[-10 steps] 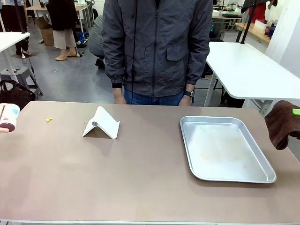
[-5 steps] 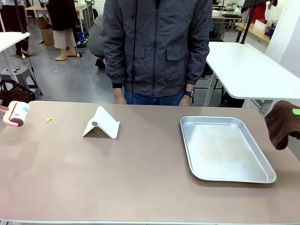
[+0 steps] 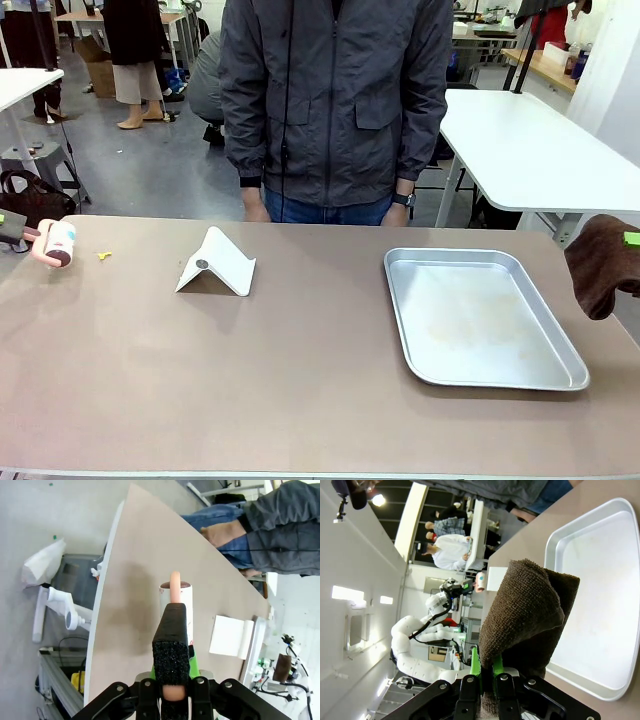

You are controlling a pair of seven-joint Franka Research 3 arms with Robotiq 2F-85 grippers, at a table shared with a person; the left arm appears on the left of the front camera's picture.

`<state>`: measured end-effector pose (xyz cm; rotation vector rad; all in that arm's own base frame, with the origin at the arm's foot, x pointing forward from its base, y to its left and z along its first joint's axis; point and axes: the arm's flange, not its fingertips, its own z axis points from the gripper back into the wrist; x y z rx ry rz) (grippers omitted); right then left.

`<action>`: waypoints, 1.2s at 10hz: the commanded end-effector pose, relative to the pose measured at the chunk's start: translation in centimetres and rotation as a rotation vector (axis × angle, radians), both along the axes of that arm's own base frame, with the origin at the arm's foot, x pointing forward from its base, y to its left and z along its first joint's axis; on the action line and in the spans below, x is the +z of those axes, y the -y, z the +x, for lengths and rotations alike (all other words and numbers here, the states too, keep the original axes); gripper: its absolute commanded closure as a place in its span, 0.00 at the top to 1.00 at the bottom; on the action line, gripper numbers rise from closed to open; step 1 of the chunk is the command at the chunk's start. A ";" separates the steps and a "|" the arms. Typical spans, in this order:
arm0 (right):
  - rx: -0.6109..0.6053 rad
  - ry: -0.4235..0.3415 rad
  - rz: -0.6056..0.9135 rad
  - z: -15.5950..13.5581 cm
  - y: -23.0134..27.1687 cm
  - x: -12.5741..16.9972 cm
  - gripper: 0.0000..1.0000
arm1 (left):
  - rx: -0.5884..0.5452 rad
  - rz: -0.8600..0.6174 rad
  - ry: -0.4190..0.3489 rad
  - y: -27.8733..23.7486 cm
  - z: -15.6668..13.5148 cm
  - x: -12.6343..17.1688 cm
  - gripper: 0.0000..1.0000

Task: Clean the surface of the table.
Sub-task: Clean the area not pointed to by the person.

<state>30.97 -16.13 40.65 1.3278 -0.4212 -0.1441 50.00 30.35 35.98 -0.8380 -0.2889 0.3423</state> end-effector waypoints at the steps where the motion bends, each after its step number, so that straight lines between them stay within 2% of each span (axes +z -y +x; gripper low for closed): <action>1: 0.002 0.012 0.003 0.2 -0.1 0.3 0.10 | 0.017 0.008 -0.018 0.9 0.7 -0.3 0.22; 6: 0.002 0.012 0.003 0.2 -0.1 0.3 0.10 | 0.002 0.035 -0.081 1.5 2.1 -1.7 0.22; 12: 0.002 0.012 0.003 0.2 -0.1 0.3 0.10 | -0.063 0.086 -0.110 4.1 2.7 -3.0 0.22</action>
